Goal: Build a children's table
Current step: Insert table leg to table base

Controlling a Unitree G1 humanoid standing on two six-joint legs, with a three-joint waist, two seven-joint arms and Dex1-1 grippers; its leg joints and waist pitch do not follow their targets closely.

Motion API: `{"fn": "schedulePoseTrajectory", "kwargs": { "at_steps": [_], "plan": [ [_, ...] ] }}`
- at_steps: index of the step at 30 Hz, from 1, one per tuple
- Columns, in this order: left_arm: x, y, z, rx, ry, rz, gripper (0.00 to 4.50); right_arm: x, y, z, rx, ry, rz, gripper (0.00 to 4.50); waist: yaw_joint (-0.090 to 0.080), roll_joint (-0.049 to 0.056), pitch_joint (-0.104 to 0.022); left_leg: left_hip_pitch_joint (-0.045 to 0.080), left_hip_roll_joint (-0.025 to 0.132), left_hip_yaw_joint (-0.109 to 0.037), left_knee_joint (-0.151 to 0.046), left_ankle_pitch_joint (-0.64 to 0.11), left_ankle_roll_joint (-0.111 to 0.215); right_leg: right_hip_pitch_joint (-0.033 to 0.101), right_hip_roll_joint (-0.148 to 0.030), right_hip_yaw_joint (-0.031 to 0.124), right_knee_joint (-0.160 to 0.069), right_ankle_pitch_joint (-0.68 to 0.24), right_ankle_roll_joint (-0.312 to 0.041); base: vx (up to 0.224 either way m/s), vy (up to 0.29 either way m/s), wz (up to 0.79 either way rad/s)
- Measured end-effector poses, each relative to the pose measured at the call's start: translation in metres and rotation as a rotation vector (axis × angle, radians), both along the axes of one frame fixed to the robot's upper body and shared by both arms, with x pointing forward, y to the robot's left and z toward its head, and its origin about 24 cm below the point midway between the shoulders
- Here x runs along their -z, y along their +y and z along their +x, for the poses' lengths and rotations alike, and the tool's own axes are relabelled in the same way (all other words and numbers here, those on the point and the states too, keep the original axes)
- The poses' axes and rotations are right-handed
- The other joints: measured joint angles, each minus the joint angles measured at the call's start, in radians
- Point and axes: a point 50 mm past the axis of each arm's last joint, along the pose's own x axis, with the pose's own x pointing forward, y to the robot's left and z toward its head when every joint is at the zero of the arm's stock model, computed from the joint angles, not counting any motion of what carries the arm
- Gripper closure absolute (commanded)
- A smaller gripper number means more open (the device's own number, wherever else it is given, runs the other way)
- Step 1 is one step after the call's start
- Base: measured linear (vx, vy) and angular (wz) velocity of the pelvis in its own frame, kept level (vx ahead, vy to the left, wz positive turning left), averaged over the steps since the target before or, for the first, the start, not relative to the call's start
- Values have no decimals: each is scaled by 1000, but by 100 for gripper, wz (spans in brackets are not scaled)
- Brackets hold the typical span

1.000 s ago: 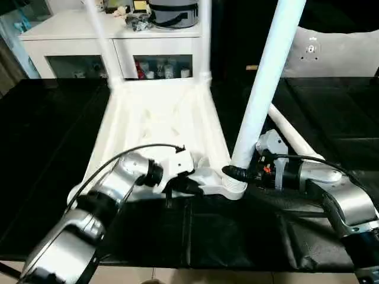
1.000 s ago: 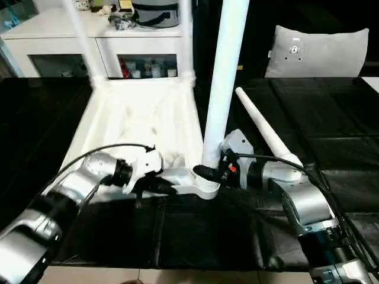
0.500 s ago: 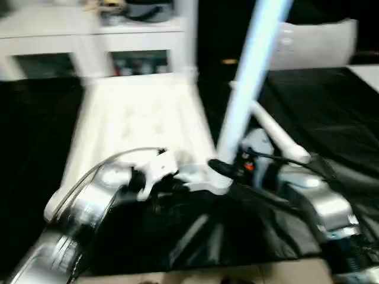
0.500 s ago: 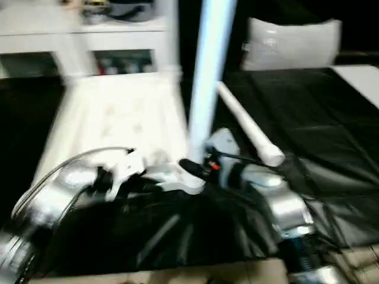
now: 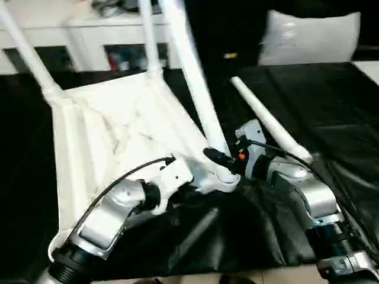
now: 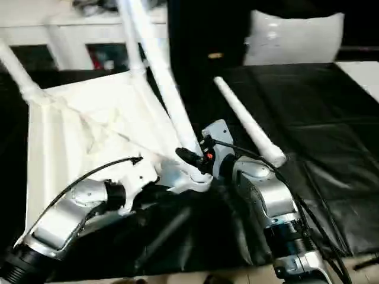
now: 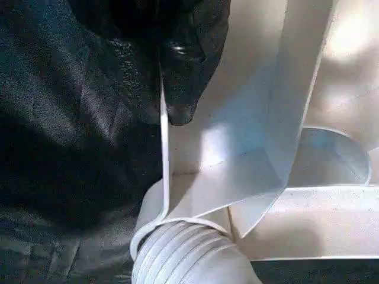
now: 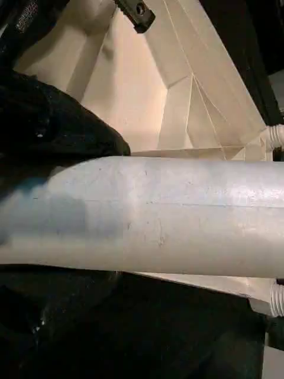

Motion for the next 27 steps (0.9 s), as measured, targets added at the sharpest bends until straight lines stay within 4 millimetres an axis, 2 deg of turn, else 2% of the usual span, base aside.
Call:
{"fn": "schedulePoseTrajectory", "kwargs": {
  "at_steps": [7,10,16,17,19,22,26,27],
  "plan": [
    [-1,1,0,-10,-12,14,450,-1,-1,-1,11,-30,26,263,10,-1,0,0,2,4,-6,0,-1,-4,1,0,1,4,-4,0,0,0],
    [-3,5,1,29,-63,30,450,0,-6,-6,55,-53,158,263,15,0,0,-3,3,6,-6,0,-1,-8,1,0,1,12,-3,0,0,0],
    [-6,21,16,44,-109,65,450,-20,-36,-6,140,-124,332,263,31,2,1,-5,4,7,-5,0,-1,-11,1,-1,3,20,-8,0,0,0],
    [-8,24,19,34,-95,49,423,-25,-40,-7,146,-140,353,263,31,4,1,-5,4,7,-5,0,-1,-12,1,0,3,20,-9,0,0,0],
    [-10,26,22,17,-71,10,395,-31,-41,-8,133,-155,374,263,25,5,1,-7,4,8,-3,0,0,-15,1,0,5,19,-9,0,0,0],
    [-30,26,25,34,-99,-118,385,-33,-43,-9,127,-162,358,263,32,6,0,-15,6,8,4,1,1,-24,1,-1,18,14,-16,0,0,0],
    [-54,19,34,45,-144,-244,350,-28,-37,-12,114,-136,308,263,40,16,-6,-14,7,6,11,-1,-2,-21,1,-2,22,15,-15,0,0,0],
    [-63,14,41,24,-158,-283,328,-25,-36,-14,117,-120,291,263,47,17,-6,-14,8,6,15,-2,-4,-21,1,-2,25,15,-14,0,0,0]
  ]
}}
